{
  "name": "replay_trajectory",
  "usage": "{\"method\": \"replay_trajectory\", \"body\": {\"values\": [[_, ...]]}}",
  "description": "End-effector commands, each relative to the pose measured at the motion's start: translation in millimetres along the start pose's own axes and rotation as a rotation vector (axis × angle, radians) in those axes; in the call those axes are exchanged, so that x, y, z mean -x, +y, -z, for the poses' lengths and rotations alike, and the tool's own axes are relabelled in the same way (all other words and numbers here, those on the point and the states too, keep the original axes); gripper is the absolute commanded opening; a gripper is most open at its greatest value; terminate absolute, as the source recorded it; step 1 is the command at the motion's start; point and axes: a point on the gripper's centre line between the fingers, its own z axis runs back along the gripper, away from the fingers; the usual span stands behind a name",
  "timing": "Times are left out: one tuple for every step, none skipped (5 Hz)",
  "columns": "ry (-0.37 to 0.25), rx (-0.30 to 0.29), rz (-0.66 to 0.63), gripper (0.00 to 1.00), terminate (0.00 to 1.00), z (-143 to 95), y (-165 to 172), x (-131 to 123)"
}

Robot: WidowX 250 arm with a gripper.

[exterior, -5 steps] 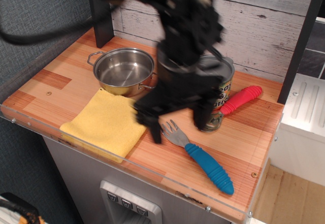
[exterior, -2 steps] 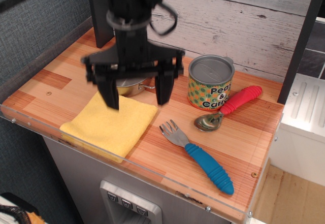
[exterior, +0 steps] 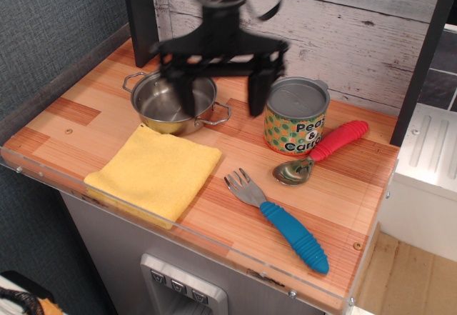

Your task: Move blue fork to the corner near yellow cloth and red spoon

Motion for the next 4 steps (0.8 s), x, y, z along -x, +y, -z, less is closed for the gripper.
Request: {"method": "replay_trajectory", "body": {"values": [[-0.025, 0.017, 0.063, 1.0, 0.0, -4, -49, -38], [-0.039, 0.018, 0.075, 1.0, 0.0, 2, -60, -50], [-0.039, 0.018, 0.075, 1.0, 0.0, 2, -60, -50], [-0.039, 0.018, 0.075, 1.0, 1.0, 2, -60, -50]]}}
